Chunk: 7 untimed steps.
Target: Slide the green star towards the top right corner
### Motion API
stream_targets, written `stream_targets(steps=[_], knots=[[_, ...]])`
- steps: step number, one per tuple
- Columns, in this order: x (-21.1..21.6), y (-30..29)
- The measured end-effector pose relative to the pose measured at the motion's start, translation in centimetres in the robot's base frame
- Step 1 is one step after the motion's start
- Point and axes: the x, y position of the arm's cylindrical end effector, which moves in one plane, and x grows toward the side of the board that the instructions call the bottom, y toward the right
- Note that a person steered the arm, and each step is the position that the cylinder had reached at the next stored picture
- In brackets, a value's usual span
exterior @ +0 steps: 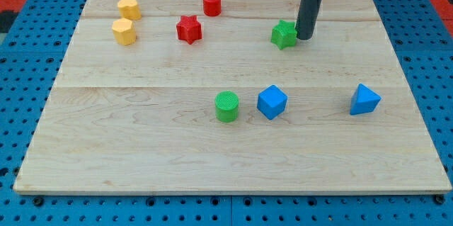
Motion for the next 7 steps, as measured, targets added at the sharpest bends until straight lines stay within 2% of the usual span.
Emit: stream_targets(steps=[1, 2, 3, 5, 7], knots=[[3.7, 0.0], [2.7, -6.2], [1.9, -9.2], [0.5, -4.6], [-4.2, 3.8]])
